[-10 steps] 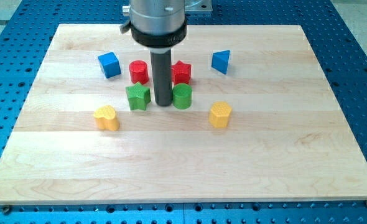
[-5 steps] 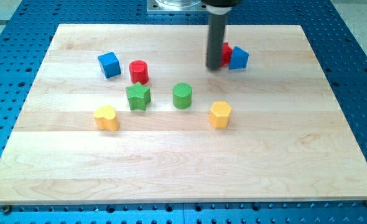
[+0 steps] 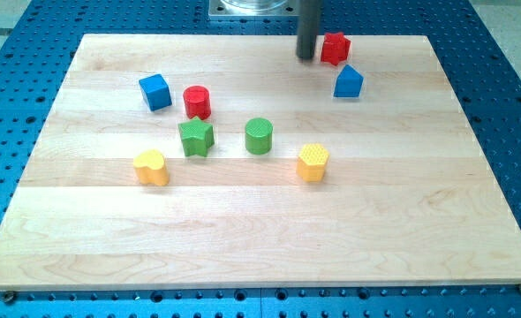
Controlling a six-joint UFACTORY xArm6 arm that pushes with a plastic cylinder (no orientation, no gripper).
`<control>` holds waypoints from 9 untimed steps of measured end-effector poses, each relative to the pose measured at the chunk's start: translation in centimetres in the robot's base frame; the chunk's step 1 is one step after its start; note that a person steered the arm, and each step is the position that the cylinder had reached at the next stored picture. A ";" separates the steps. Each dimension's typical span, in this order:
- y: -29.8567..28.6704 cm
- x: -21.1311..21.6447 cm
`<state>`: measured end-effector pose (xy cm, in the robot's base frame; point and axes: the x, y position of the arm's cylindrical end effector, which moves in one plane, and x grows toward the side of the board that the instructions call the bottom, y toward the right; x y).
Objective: Place the red blocks at the top right of the triangle
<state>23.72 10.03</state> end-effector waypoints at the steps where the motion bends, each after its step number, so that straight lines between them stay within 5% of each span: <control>1: 2.7 -0.2; 2: -0.5 -0.7; 4: -27.6 -0.3; 6: -39.4 15.8; 7: -33.9 21.1; 9: -20.6 12.9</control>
<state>36.64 -10.53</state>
